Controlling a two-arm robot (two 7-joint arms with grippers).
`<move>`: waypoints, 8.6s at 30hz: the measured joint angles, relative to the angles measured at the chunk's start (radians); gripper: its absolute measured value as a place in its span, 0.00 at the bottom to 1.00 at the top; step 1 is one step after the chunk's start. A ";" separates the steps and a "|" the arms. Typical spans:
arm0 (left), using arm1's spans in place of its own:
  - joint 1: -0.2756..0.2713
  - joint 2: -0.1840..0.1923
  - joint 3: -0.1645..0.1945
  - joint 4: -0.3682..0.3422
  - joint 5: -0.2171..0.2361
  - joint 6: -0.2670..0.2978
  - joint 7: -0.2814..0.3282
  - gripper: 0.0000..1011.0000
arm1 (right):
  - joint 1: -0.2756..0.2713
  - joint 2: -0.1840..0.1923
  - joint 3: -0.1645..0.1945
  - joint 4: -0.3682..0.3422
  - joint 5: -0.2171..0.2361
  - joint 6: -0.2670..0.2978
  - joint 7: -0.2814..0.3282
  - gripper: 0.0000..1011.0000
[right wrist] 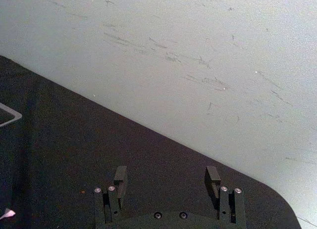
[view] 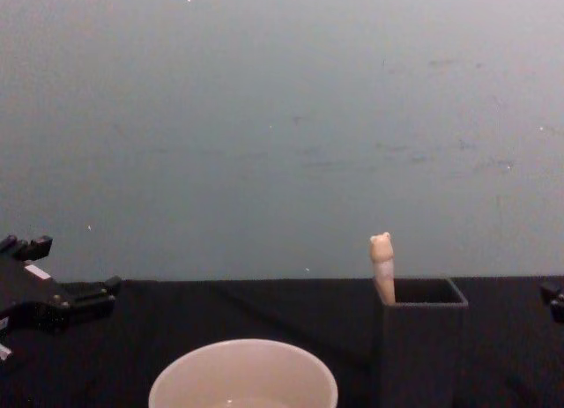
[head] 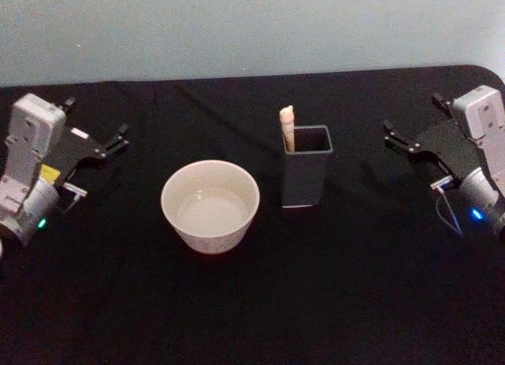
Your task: Pick up the stirring spoon with one hand, stir inside the cup, then place it back in its original position.
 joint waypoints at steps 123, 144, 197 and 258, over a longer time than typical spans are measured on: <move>0.000 0.000 0.000 0.000 0.000 0.000 0.000 0.99 | 0.017 -0.058 0.036 -0.360 0.176 0.497 0.266 0.99; 0.000 0.000 0.000 0.000 0.000 0.000 0.000 0.99 | 0.075 -0.174 -0.012 -0.282 0.077 0.581 0.242 0.99; 0.000 0.000 0.000 0.000 0.000 0.000 0.000 0.99 | 0.089 -0.220 -0.001 -0.242 0.044 0.600 0.255 0.33; 0.000 0.000 0.000 0.000 0.000 0.000 0.000 0.99 | 0.079 -0.198 0.105 -0.359 0.257 0.349 0.455 0.20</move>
